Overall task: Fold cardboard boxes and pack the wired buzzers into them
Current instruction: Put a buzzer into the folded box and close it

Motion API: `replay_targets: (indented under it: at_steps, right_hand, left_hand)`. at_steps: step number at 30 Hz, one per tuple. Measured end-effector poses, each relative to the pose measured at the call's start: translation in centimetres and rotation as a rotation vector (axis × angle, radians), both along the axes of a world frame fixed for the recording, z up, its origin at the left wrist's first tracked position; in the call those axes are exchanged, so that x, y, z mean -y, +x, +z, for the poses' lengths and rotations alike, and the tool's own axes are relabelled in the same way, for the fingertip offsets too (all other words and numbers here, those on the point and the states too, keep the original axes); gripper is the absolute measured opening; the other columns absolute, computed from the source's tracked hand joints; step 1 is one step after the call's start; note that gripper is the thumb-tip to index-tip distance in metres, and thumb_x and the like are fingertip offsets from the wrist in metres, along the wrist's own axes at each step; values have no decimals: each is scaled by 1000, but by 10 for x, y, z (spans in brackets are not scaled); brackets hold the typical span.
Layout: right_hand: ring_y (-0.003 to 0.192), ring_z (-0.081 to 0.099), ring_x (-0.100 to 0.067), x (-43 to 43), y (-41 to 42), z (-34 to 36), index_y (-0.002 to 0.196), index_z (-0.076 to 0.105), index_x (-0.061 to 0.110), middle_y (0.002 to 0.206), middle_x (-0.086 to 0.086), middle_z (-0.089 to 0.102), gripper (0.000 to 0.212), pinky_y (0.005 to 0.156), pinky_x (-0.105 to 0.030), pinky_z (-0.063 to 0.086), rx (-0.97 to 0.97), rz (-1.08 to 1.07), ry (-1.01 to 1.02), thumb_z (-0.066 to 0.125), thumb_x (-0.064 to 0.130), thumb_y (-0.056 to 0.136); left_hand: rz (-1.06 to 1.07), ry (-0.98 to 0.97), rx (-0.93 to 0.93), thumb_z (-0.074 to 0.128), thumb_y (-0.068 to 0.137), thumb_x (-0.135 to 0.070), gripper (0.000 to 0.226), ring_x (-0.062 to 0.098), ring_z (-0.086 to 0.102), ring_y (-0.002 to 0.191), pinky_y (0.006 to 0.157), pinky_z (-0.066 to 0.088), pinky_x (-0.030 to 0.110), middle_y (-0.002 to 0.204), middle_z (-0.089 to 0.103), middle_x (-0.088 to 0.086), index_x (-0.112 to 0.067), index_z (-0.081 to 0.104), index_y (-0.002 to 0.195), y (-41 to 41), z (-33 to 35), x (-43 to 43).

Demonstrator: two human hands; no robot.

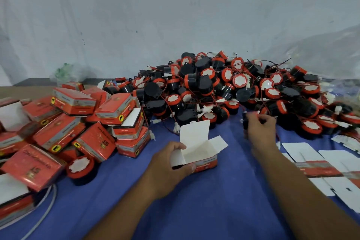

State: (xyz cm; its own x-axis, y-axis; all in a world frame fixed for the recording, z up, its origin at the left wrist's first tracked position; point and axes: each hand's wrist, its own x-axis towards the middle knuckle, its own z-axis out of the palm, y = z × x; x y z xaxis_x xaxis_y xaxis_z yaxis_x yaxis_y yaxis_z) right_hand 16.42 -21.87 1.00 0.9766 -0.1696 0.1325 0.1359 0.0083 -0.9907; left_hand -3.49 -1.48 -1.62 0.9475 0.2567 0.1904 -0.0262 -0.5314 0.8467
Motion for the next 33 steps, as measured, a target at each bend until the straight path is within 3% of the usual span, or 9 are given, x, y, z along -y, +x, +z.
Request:
replay_targets:
  at_steps: [2,4,8,10,15,19,23,26,33]
  right_hand:
    - [61,55,-22,5,-21,22,101,52,14,84,-11,61,13,54,-34,46,-97,110,357,60,23,97]
    - [63,64,-18,1,-52,30,104,56,23,91,-7,69,9,55,-28,51,-15,238,314,61,23,98]
    - [87,58,-2,-17,-103,16,109,63,31,100,14,61,28,74,-10,44,564,412,-441,78,26,85]
    - [91,53,-6,-23,-105,8,116,66,24,107,6,55,37,79,-6,38,676,501,-697,80,29,83]
    - [103,56,-25,-15,-96,4,117,71,19,116,-3,60,34,90,-32,46,713,544,-928,78,25,84]
    - [95,50,-23,-18,-97,5,110,77,22,113,-2,57,23,87,-42,44,703,536,-1021,65,32,94]
    - [97,44,-21,-20,-99,8,112,76,31,112,1,53,26,89,-41,41,659,582,-1100,55,40,98]
    - [99,39,-18,-22,-101,12,112,74,34,108,4,48,31,92,-39,38,625,619,-1179,49,46,100]
    - [90,46,-21,-23,-107,14,91,71,16,97,0,49,27,82,-40,44,643,733,-1086,56,37,99]
  left_hand:
    - [1,2,9,78,81,-42,42,-11,53,100,74,49,12,116,54,-23,-41,50,113,0,0,0]
    - [3,13,13,78,80,-43,43,-13,51,101,75,48,11,116,54,-25,-41,51,113,0,0,1]
    - [-20,53,58,77,81,-43,41,-10,53,108,80,43,6,115,57,-33,-49,53,113,-1,3,5]
    - [-31,39,104,79,81,-40,40,-11,57,103,80,44,6,111,60,-35,-49,55,111,0,4,7]
    - [14,-66,77,83,78,-28,43,-3,64,96,77,52,15,104,67,-21,-43,57,109,1,0,4]
    - [9,-1,50,79,83,-29,36,-14,55,104,79,43,3,108,62,-28,-44,58,108,1,0,5]
    - [-156,-10,129,60,95,-28,18,-7,59,109,89,42,7,116,67,-18,-27,71,109,-1,7,2]
    - [-143,-59,141,50,96,-27,28,-7,63,91,77,46,13,99,72,-6,-15,75,100,-2,9,-3]
    - [-236,-120,128,64,88,-25,16,10,63,110,91,49,22,117,65,-10,-27,77,98,1,8,-4]
